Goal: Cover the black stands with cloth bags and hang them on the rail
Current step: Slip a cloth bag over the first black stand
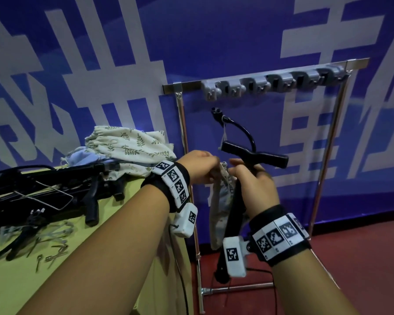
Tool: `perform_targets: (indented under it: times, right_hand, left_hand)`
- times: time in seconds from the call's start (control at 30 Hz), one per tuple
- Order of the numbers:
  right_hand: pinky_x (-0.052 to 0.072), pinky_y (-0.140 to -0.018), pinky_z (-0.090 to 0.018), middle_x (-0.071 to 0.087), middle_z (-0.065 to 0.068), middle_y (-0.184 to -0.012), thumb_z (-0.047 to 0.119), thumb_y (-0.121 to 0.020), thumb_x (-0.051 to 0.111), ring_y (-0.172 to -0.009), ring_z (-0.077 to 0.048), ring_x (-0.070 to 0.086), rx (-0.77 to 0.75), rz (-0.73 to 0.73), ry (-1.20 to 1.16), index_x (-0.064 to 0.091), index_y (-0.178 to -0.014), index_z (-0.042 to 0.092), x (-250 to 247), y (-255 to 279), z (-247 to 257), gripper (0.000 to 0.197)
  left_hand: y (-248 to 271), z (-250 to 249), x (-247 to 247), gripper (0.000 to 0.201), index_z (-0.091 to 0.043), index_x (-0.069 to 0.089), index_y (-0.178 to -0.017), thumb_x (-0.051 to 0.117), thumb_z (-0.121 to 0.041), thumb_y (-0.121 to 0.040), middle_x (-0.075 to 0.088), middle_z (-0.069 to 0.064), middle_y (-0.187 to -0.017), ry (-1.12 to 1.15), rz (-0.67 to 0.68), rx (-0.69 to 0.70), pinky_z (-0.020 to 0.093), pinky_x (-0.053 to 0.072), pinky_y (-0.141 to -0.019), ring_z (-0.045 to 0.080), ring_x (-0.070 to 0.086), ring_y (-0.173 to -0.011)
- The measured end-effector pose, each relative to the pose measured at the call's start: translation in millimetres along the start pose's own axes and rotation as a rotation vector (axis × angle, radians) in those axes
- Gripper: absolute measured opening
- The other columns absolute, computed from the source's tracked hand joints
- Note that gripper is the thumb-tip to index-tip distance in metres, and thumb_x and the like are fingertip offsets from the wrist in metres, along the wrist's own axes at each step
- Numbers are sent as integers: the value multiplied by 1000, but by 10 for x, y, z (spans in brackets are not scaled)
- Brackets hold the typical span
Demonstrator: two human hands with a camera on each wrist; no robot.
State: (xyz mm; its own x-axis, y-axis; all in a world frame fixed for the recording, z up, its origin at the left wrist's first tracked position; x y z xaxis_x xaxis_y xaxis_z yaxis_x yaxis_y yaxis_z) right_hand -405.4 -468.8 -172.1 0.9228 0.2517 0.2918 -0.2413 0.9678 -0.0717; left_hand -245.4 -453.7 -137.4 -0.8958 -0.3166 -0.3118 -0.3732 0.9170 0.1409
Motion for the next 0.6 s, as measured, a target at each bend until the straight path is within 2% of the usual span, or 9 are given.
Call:
perform_targets:
  times: [0.1,0.2,0.3,0.37,0.43,0.47,0.53,0.57,0.6]
  right_hand:
    - [60,-93,-39,81,8,-91,18,-87,74,-94,-12,75,-15,-4,65,80,-99,22,-72,-25,-81,15]
    - [61,-97,-51,82,1,-95,18,-90,71,-91,-18,79,58,31,39,73,-102,15,-94,-86,-240,12]
    - [61,-94,-63,79,-9,-105,12,-95,66,-91,-26,81,154,65,-55,66,-97,12,-83,-125,-379,2]
    - [59,-93,-69,76,-11,-100,13,-92,66,-94,-34,81,182,77,-70,67,-92,10,-65,-142,-444,2]
    - [57,-93,-73,77,-10,-95,18,-88,68,-94,-35,80,188,93,-63,70,-93,9,-38,-152,-494,10]
    - [56,-93,-73,78,-11,-99,22,-84,70,-94,-34,80,187,97,-43,72,-96,9,-23,-144,-505,18]
    - [58,-92,-71,78,-16,-109,30,-72,73,-97,-35,80,186,99,-5,74,-102,8,15,-132,-526,38]
    - [59,-91,-69,78,-16,-108,34,-67,74,-100,-39,78,186,95,13,74,-103,8,29,-127,-533,44]
    - [60,-90,-70,77,-15,-102,36,-66,75,-104,-43,76,187,91,30,75,-102,9,40,-122,-546,45]
  left_hand:
    - [-5,147,47,23,-11,56,-73,52,-6,-96,55,3,-50,53,24,-52,28,53,-58,15,58,-45]
    - [-58,335,36,17,-10,59,-81,54,-7,-97,57,3,-54,137,16,-77,26,55,-53,14,60,-48]
    - [-184,518,-40,11,-6,65,-101,58,-15,-101,69,13,-80,232,-39,-136,37,63,-67,22,72,-71]
    - [-244,594,-66,21,-3,66,-111,58,-21,-104,71,19,-98,264,-59,-170,47,63,-84,29,74,-89]
    - [-275,636,-78,35,2,61,-120,57,-31,-106,74,24,-111,322,-89,-185,53,62,-87,33,75,-99]
    - [-257,640,-72,37,3,58,-119,53,-32,-107,75,24,-109,374,-90,-194,52,63,-82,33,76,-97]
    - [-222,628,-48,20,-1,51,-105,43,-19,-106,74,17,-84,466,-67,-213,44,64,-73,27,73,-74]
    - [-199,600,-27,10,-4,48,-101,40,-9,-97,67,14,-77,511,-41,-213,43,62,-76,26,67,-69]
    - [-177,584,-10,19,-2,48,-99,38,-1,-82,60,16,-79,537,-9,-205,43,59,-84,28,62,-75]
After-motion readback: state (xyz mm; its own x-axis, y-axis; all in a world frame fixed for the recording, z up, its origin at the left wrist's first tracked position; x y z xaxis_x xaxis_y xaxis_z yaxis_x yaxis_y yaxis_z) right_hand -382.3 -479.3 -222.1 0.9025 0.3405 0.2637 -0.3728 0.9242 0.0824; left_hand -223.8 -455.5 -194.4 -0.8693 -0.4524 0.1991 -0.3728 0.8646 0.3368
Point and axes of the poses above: each hand's wrist, its own y-axis away from the middle knuckle, its own x-axis out of the palm, z = x × y, the point moved 8 cm from there along -y, towards the middle knuckle
